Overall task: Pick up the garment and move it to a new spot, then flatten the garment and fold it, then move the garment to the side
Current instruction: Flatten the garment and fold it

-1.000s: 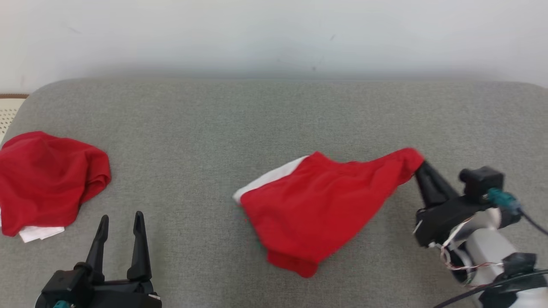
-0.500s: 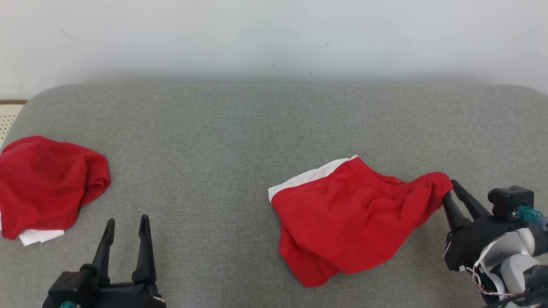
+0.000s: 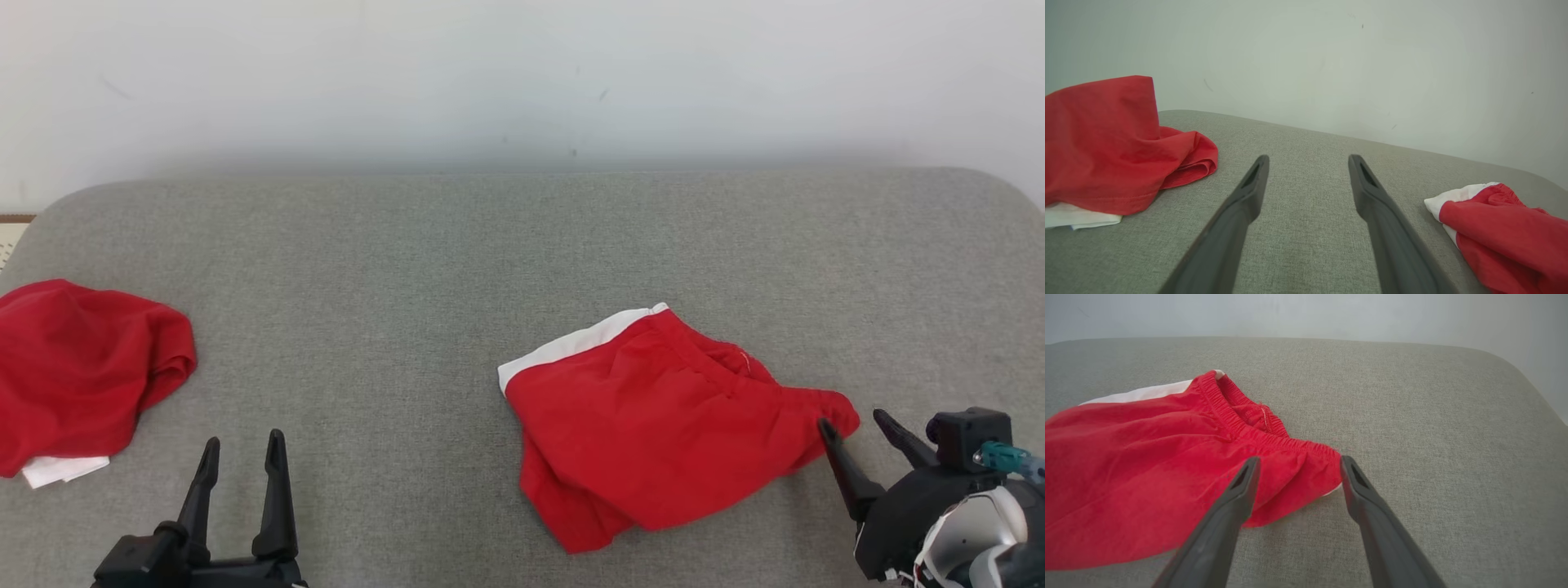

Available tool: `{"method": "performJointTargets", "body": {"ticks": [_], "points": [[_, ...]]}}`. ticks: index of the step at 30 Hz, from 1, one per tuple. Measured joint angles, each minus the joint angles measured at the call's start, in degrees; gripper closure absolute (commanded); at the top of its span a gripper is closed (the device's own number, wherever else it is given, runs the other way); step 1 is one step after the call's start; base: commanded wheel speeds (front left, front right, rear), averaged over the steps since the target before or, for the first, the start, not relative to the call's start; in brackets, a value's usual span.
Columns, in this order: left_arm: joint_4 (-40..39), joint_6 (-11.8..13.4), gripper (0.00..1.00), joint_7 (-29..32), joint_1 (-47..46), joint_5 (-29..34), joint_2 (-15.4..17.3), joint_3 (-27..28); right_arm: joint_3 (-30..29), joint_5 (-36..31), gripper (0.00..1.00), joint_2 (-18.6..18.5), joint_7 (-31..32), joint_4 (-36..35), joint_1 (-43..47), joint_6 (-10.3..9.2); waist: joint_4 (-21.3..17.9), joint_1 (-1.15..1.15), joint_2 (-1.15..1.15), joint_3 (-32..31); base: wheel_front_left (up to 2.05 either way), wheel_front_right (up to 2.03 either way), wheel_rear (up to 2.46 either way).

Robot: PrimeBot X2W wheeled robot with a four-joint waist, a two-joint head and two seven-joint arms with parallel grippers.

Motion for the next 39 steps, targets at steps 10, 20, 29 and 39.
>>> {"method": "performJointTargets", "body": {"ticks": [10,20,29,39], "points": [[-0.4,-0.5,0.0,0.0,0.7,-0.3,0.0,-1.5,-2.0,-0.9,0.0,0.9,-7.3,-7.0,1.7,0.0,-1.6,0.0,0.0,0.5,0.0,0.0,0.0],[0.5,-1.0,0.0,0.0,0.8,-1.6,0.0,-7.8,-3.4,-3.1,0.0,5.2,-16.6,-7.3,3.3,0.0,-1.1,0.0,0.0,1.1,0.0,0.0,0.0],[4.3,-3.3,0.0,0.0,0.7,-2.9,0.0,-17.6,-2.2,-3.7,0.0,7.1,-17.6,-4.9,3.1,-0.01,-1.8,0.0,0.0,1.1,0.0,0.0,0.0],[9.0,-3.9,0.0,0.0,-1.5,-5.0,0.0,-26.3,-0.9,-3.7,0.0,7.9,-18.8,-3.6,1.4,0.0,-4.6,0.0,0.0,2.1,0.0,0.0,0.0]]}}
